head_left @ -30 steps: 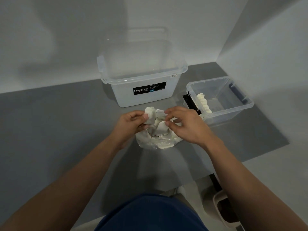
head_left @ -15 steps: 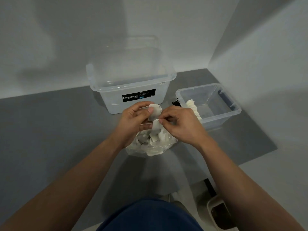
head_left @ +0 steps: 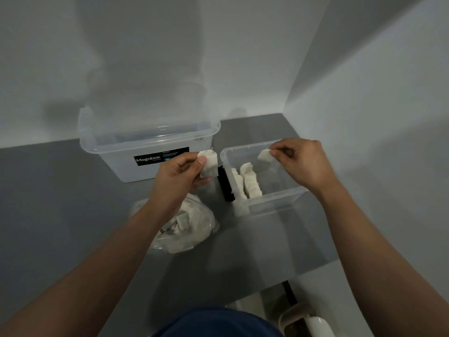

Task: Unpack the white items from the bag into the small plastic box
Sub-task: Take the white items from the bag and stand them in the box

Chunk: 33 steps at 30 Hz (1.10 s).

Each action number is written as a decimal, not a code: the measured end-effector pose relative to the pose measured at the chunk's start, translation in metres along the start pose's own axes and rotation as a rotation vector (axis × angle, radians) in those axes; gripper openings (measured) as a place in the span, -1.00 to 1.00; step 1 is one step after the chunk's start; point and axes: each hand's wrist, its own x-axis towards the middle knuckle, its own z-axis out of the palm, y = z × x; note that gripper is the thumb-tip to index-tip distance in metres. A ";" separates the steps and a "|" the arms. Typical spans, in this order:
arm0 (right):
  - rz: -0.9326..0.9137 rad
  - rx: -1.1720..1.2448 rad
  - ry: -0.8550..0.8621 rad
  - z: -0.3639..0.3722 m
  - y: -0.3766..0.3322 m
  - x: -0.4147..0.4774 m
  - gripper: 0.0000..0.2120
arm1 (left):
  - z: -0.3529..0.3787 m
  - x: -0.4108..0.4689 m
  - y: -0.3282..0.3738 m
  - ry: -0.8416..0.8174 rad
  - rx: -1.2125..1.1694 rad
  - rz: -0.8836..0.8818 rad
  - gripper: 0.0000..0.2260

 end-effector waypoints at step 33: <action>0.023 0.103 -0.446 0.024 0.034 0.037 -0.76 | 0.066 0.017 -0.019 -0.008 0.346 0.025 -0.87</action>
